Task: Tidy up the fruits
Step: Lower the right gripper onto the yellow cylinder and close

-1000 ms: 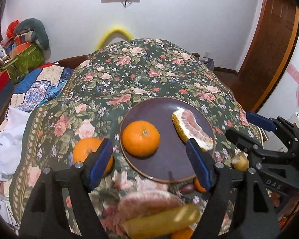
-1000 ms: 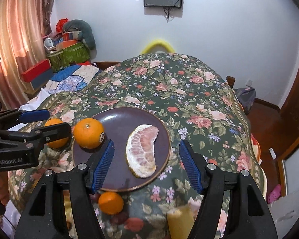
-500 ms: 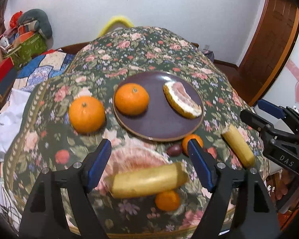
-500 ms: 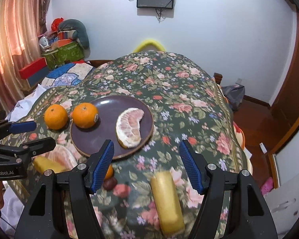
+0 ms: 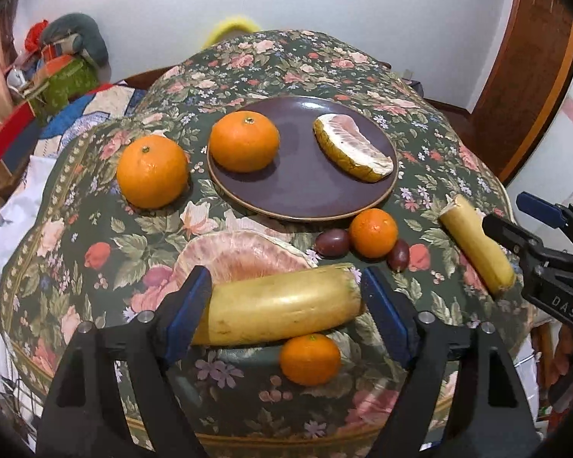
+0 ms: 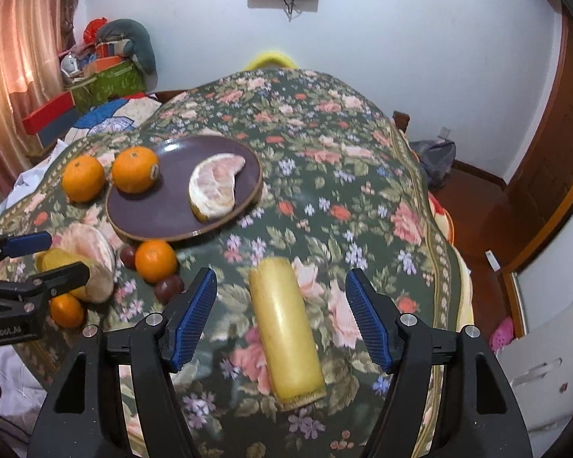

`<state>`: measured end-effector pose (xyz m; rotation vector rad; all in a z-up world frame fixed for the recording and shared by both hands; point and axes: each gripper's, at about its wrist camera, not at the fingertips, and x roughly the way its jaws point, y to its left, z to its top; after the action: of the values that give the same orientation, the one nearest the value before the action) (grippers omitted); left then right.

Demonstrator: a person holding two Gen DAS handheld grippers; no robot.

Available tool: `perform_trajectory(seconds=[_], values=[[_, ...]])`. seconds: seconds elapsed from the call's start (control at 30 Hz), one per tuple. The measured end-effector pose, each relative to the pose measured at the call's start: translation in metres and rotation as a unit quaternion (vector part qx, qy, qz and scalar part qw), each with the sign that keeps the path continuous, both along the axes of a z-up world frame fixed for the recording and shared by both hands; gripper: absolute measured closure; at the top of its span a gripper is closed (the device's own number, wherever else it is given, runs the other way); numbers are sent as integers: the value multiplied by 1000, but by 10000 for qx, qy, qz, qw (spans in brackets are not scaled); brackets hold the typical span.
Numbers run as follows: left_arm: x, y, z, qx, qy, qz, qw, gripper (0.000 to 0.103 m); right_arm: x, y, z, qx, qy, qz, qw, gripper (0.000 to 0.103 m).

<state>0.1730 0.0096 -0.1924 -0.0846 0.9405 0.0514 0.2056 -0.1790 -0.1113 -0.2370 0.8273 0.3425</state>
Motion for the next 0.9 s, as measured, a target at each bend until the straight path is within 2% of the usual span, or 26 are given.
perform_trajectory(seconds=[0.33, 0.5, 0.7, 0.73, 0.9], values=[[-7, 25, -2, 42, -67, 41, 10000, 14, -6, -6, -19, -69, 222, -20, 9997, 36], [-9, 23, 1, 119, 13, 51, 9999, 15, -8, -8, -24, -27, 317, -40, 9995, 36], [-27, 9, 12, -179, -154, -92, 9997, 15, -11, -7, -27, -82, 298, -27, 9995, 36], [-29, 7, 12, -228, -163, -105, 9996, 15, -11, -7, -28, -89, 305, -36, 9995, 36], [-37, -4, 2, -421, 0, -192, 9989, 34, -7, -10, -31, -41, 322, -114, 9994, 36]])
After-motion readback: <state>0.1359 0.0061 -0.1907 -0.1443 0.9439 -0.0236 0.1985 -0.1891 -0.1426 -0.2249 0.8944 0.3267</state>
